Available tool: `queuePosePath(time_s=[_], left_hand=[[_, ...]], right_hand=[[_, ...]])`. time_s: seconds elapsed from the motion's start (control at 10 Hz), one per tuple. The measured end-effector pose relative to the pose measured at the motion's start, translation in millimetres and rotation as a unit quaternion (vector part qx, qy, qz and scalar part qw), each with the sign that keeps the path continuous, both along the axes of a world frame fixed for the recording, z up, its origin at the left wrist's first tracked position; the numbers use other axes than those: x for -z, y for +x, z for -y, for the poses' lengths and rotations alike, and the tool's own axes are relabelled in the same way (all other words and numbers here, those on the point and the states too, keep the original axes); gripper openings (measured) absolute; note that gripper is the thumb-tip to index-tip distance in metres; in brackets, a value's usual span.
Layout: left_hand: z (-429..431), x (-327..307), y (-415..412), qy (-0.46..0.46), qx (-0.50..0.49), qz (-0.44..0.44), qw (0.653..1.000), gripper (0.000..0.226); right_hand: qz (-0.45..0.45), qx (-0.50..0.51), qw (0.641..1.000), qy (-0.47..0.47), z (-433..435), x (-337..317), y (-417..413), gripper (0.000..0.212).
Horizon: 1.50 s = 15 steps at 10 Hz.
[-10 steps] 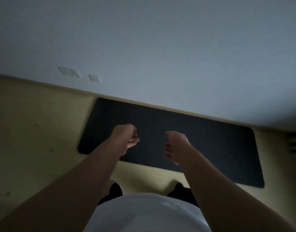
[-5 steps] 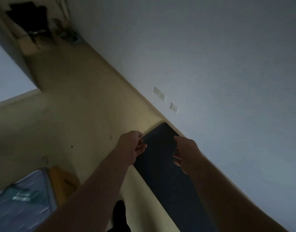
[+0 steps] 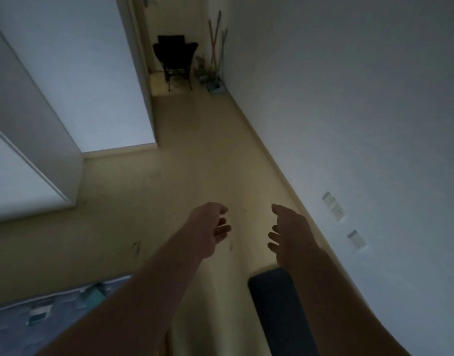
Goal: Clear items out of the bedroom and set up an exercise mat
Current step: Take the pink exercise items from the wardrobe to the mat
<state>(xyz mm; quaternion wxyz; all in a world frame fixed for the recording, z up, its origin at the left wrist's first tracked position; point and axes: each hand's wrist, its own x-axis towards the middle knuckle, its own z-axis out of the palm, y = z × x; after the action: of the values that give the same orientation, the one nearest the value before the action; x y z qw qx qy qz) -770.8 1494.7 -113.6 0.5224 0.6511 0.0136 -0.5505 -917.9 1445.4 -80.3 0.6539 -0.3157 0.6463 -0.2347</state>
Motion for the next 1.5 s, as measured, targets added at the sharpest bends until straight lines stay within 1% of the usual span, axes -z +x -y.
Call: queuePosePath(time_s=[0.1, 0.2, 0.3, 0.4, 0.5, 0.6, 0.7, 0.8, 0.9, 1.0, 1.1, 1.2, 1.3, 1.4, 1.5], left_hand=[[24, -4, 51, 0.006, -0.045, 0.007, 0.999, 0.005], [46, -3, 96, 0.014, -0.088, -0.003, 0.996, 0.008], [70, 5, 150, 0.025, -0.126, -0.017, 0.992, 0.010], [97, 13, 220, 0.026, -0.187, -0.017, 0.982, 0.014], [110, 10, 290, 0.032, -0.266, -0.016, 0.963, 0.015], [107, 1, 357, 0.026, -0.347, -0.019, 0.937, 0.015], [89, -9, 415, 0.025, -0.428, -0.027, 0.903, 0.013], [62, -21, 471, 0.029, -0.514, -0.027, 0.857, 0.015], [25, -25, 536, -0.001, -0.573, -0.046, 0.818, 0.013], [-9, -18, 592, -0.040, -0.607, -0.026, 0.793, 0.013], [-44, -33, 651, -0.050, -0.632, -0.035, 0.773, 0.017], [-84, -42, 707, -0.052, -0.663, -0.014, 0.747, 0.017], [-123, -54, 753, -0.049, -0.681, 0.001, 0.730, 0.014], [-161, -61, 801, -0.052, -0.700, 0.010, 0.713, 0.013], [-199, -67, 860, -0.065, -0.708, 0.027, 0.703, 0.015]], right_hand=[[0.001, -0.032, 0.999, -0.004, 27, -8, 54, 0.048], [-0.008, -0.065, 0.998, -0.019, 59, -5, 104, 0.042], [-0.009, -0.101, 0.994, -0.028, 97, 3, 165, 0.042], [-0.009, -0.162, 0.986, -0.039, 145, 19, 246, 0.043], [-0.015, -0.266, 0.963, -0.044, 184, 24, 331, 0.043], [0.000, -0.331, 0.942, -0.055, 204, 12, 413, 0.044], [0.004, -0.416, 0.907, -0.063, 201, 2, 497, 0.047], [0.025, -0.475, 0.876, -0.080, 176, -10, 575, 0.047], [0.039, -0.527, 0.845, -0.083, 140, -16, 657, 0.045], [0.034, -0.565, 0.821, -0.076, 99, -18, 728, 0.043], [-0.001, -0.595, 0.800, -0.077, 58, -31, 792, 0.038], [0.000, -0.614, 0.786, -0.071, 18, -44, 858, 0.032], [0.030, -0.616, 0.786, -0.047, -22, -56, 913, 0.040], [0.056, -0.629, 0.774, -0.041, -60, -62, 967, 0.046], [0.083, -0.627, 0.774, -0.030, -95, -65, 1031, 0.045]])
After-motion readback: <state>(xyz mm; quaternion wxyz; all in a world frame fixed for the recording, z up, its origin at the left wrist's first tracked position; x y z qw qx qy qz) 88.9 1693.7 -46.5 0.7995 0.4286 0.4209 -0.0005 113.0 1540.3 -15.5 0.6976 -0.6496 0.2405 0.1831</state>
